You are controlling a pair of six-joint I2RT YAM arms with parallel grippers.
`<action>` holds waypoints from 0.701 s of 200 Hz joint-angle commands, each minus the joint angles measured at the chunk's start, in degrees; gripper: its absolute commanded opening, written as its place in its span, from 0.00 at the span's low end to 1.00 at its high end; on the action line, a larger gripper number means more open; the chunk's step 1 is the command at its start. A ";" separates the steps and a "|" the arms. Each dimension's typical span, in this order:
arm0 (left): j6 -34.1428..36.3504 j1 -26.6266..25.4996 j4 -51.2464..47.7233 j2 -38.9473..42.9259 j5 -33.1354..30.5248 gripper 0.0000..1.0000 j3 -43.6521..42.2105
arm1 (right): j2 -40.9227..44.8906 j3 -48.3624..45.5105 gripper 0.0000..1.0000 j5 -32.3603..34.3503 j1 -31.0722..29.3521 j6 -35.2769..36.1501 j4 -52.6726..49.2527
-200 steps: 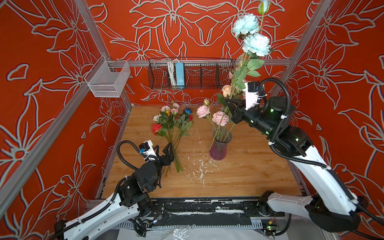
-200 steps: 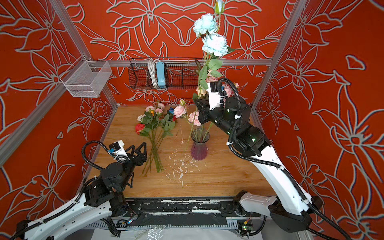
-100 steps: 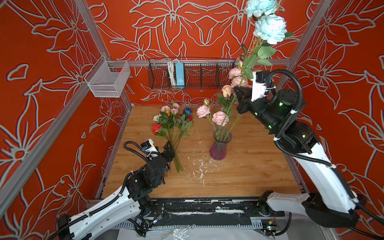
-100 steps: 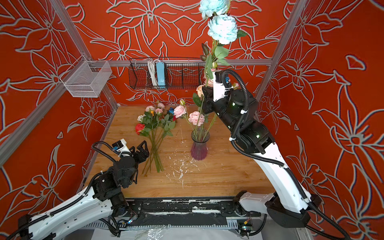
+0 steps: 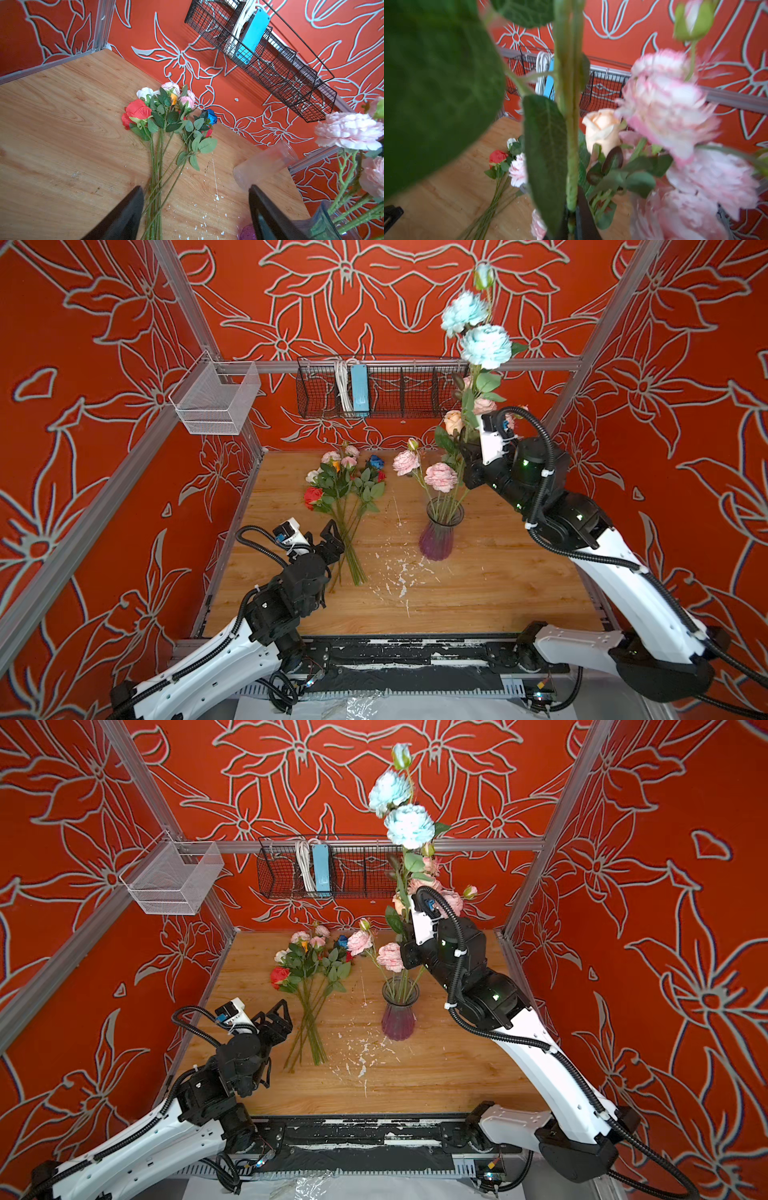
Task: Arrange the flowers into the vase
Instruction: 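Lower the pale blue rose into the vase with the right while the left withdraws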
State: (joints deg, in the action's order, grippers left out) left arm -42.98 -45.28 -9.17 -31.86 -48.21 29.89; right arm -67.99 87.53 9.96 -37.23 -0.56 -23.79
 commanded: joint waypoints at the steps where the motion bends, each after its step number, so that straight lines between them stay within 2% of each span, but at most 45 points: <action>1: -0.35 0.69 0.37 -0.69 0.25 0.80 -0.16 | 3.14 -6.12 0.02 -0.51 -0.38 -1.85 2.23; 41: -0.03 1.64 1.31 -2.18 2.22 0.80 -0.06 | 5.93 -13.33 0.06 -0.07 -0.38 -4.67 3.13; 52: -0.15 1.77 1.34 -2.77 2.65 0.80 0.27 | 6.41 -14.80 0.12 -0.02 -0.33 -5.39 3.66; 66: -0.30 1.86 1.24 -3.59 3.35 0.80 0.94 | 6.58 -16.27 0.14 0.00 -0.37 -5.73 3.99; 106: -0.05 1.86 1.07 -6.14 5.36 0.80 3.27 | 8.83 -19.22 0.36 1.84 -0.38 -7.30 4.89; 140: 1.26 1.86 0.79 -7.90 6.36 0.80 5.22 | 12.81 -20.95 0.38 1.76 -0.37 -8.05 4.97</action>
State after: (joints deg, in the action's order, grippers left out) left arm -42.22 -43.81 -8.51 -39.03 -42.33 33.01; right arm -58.59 67.46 10.55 -37.23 -7.22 -20.62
